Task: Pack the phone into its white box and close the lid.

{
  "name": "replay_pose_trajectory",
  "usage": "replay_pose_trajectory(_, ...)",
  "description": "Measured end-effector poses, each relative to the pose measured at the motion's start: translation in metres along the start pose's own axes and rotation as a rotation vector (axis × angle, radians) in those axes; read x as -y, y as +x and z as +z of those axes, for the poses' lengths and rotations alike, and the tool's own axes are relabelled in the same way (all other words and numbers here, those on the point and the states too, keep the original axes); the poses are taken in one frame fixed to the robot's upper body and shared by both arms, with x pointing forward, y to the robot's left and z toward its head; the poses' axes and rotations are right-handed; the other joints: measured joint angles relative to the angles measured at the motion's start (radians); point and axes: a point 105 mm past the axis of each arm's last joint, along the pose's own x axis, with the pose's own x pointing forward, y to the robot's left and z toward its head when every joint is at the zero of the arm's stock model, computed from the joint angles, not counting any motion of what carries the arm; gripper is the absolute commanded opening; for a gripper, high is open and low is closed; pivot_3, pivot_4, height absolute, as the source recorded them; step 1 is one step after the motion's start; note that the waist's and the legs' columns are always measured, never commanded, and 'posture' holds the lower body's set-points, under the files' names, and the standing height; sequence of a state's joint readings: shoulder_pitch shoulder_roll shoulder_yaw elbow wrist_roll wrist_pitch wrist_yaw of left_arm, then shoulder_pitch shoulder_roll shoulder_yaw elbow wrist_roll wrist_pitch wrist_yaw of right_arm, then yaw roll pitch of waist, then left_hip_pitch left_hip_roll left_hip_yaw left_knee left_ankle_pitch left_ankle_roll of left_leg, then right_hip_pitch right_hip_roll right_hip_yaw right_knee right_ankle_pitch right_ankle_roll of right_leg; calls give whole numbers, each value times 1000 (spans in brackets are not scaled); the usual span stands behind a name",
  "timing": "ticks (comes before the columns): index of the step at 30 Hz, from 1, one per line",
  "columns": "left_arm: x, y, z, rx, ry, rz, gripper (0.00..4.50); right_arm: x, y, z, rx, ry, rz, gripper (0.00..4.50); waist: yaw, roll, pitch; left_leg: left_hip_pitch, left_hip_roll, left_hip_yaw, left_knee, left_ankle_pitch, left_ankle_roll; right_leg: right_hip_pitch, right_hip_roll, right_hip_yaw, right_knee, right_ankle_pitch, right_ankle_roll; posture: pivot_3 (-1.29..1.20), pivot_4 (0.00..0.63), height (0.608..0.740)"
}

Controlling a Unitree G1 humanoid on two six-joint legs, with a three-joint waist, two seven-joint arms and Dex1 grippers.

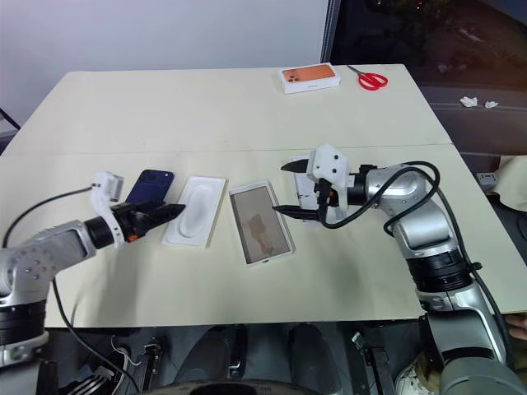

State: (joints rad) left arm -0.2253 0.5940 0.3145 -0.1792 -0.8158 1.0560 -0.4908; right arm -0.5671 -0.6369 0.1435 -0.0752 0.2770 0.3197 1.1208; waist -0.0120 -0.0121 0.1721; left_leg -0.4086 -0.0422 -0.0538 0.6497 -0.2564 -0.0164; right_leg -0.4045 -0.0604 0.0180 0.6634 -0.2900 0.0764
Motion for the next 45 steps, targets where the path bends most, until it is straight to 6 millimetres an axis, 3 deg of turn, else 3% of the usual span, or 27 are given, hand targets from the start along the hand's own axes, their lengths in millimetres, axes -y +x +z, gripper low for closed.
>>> replay_pose_trajectory(6, -8, 0, 0, 6, -12, 64, 4500, 0, 0, -3, -2, 7, -12, 4475, -1, 0, 0, 0, 0, 0, 0, 0, 0, 0, 0, 0, 0, 0, 0, 0, 150, 740)
replay_pose_trajectory(16, 0, 18, -4, 58, -178, 5, 4500, 3, 4, 2, 25, -2, -26, 4475, 2, -1, -1, 0, -1, 0, 0, 0, -1, 1, 0, 0, 0, 0, 0, 0, 150, 740)
replay_pose_trajectory(19, -1, 22, -5, 65, -207, 5, 3692, 2, 6, 4, 30, 2, -28, 4500, 2, -1, -1, 0, -1, 0, 0, 1, -1, 1, 0, 0, 0, 0, 0, 0, 150, 740)
replay_pose_trajectory(23, -4, 25, -12, 50, -244, 5, 1783, 2, 6, 5, 30, 1, -32, 4500, 1, -1, -1, 0, -1, 0, 0, 1, -1, 1, 0, -1, 0, 0, 0, 0, 150, 740)
replay_pose_trajectory(34, -5, 26, -15, 53, -275, -11, 1783, 3, 6, 6, 32, -3, -40, 4500, 1, -1, -1, 0, -1, 0, 0, 1, -1, 1, 0, 0, 0, 0, 0, 0, 150, 740)
replay_pose_trajectory(37, -6, 26, -17, 54, -289, -12, 891, 3, 6, 6, 32, -3, -41, 4500, 1, -1, -1, 0, -1, 0, 0, 1, -1, 1, 0, 0, 0, 0, 0, 0, 150, 740)
replay_pose_trajectory(39, -4, 26, -18, 56, -292, -20, 38, 3, 6, 6, 31, -3, -41, 4500, 1, 0, -1, 0, -1, 0, 0, 1, -1, 1, 0, 0, 0, 0, 0, 0, 150, 740)
replay_pose_trajectory(45, -4, 24, -16, 79, -315, -32, 38, 3, 6, 6, 31, -4, -40, 4500, 1, 0, -1, 1, -1, 0, 0, 1, -1, 1, 0, 0, 0, 0, 0, 0, 150, 740)
